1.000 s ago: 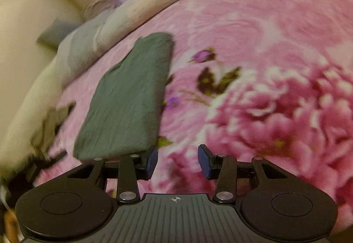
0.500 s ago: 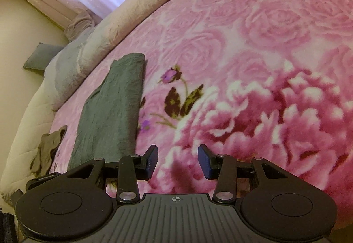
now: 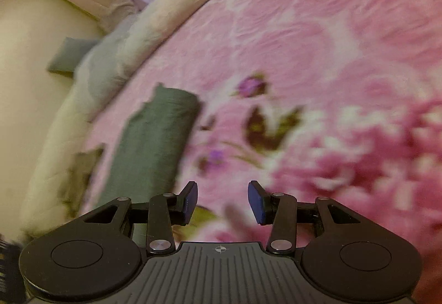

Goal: Fold clothes

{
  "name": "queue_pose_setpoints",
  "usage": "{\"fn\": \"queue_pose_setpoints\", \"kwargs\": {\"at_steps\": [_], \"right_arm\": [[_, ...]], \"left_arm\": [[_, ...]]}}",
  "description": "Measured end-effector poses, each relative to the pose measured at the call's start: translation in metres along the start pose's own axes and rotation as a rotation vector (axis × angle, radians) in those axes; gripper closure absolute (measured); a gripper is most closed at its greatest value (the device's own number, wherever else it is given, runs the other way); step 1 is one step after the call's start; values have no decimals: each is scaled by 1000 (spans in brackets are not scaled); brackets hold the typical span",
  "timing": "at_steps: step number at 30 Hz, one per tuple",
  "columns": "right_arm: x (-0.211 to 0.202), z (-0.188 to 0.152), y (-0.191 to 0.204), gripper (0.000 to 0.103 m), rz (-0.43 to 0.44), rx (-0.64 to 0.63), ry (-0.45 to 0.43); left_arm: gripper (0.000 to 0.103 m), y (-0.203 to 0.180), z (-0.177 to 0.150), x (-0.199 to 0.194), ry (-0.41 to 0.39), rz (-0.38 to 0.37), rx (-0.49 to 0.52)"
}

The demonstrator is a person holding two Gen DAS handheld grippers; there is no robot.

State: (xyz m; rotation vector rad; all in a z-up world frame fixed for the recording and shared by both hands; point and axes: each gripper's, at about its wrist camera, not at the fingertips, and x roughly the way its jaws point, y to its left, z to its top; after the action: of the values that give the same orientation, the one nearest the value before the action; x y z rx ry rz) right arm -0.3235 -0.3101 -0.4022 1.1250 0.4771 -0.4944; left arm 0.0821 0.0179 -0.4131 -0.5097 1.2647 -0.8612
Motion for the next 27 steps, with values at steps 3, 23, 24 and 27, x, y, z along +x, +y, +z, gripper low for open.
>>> {"fn": "queue_pose_setpoints", "kwargs": {"at_steps": [3, 23, 24, 27], "right_arm": [[25, 18, 1, 28, 65, 57, -3], [94, 0, 18, 97, 105, 173, 107], [86, -10, 19, 97, 103, 182, 108], [62, -41, 23, 97, 101, 208, 126]], "left_arm": [[72, 3, -41, 1, 20, -35, -67], [101, -15, -56, 22, 62, -110, -103], [101, -13, -48, 17, 76, -114, -80], [101, -5, -35, -6, 79, -87, -9]]}}
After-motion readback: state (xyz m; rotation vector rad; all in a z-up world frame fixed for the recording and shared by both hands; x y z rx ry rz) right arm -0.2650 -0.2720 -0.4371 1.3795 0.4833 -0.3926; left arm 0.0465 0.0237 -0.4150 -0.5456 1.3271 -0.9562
